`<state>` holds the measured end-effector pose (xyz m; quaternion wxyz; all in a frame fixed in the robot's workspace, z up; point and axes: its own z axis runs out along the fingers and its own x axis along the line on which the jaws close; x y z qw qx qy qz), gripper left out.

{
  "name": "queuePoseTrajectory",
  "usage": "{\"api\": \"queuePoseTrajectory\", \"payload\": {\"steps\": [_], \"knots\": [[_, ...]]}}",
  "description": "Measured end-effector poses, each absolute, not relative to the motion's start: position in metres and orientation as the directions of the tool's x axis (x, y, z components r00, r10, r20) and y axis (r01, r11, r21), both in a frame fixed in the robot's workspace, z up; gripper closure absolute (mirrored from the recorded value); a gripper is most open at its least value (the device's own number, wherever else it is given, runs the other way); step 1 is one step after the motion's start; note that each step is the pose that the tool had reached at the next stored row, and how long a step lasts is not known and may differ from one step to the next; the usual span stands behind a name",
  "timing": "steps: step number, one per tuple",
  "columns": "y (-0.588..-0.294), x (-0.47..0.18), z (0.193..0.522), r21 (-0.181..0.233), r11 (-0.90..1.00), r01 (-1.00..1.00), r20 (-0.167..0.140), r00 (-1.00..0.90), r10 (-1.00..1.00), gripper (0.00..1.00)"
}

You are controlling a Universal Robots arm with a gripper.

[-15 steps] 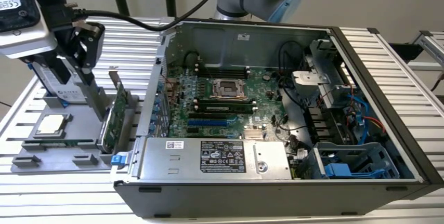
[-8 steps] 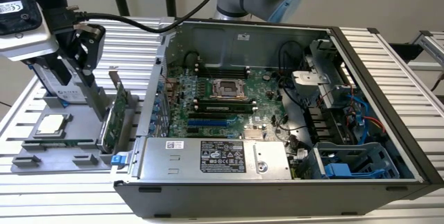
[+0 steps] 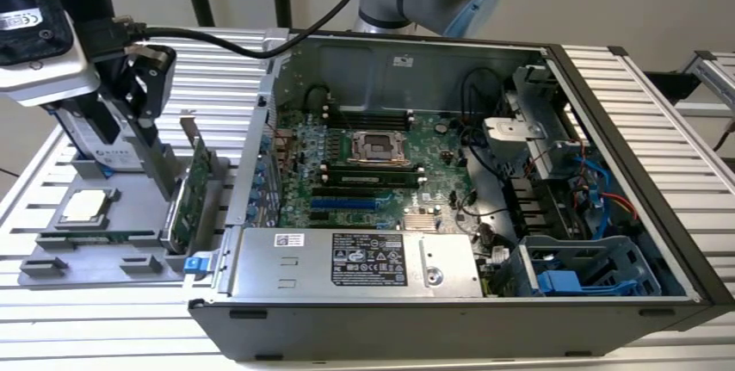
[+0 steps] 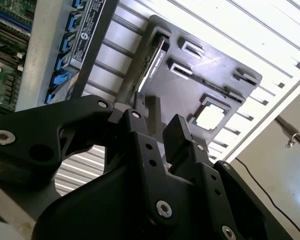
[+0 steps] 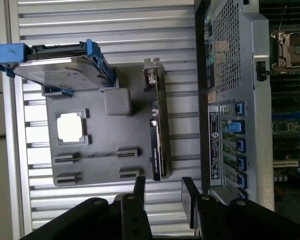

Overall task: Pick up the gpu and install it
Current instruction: 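Pick up the gpu and move the gpu toward the slot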

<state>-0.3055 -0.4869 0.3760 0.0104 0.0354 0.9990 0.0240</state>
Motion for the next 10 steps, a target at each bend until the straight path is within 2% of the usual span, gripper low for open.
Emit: {"api": "queuePoseTrajectory", "payload": {"steps": [10], "knots": [[-0.4869, -0.3055, 0.3739, 0.049, 0.996, 0.070, -0.019, -0.997, 0.071, 0.00]]}}
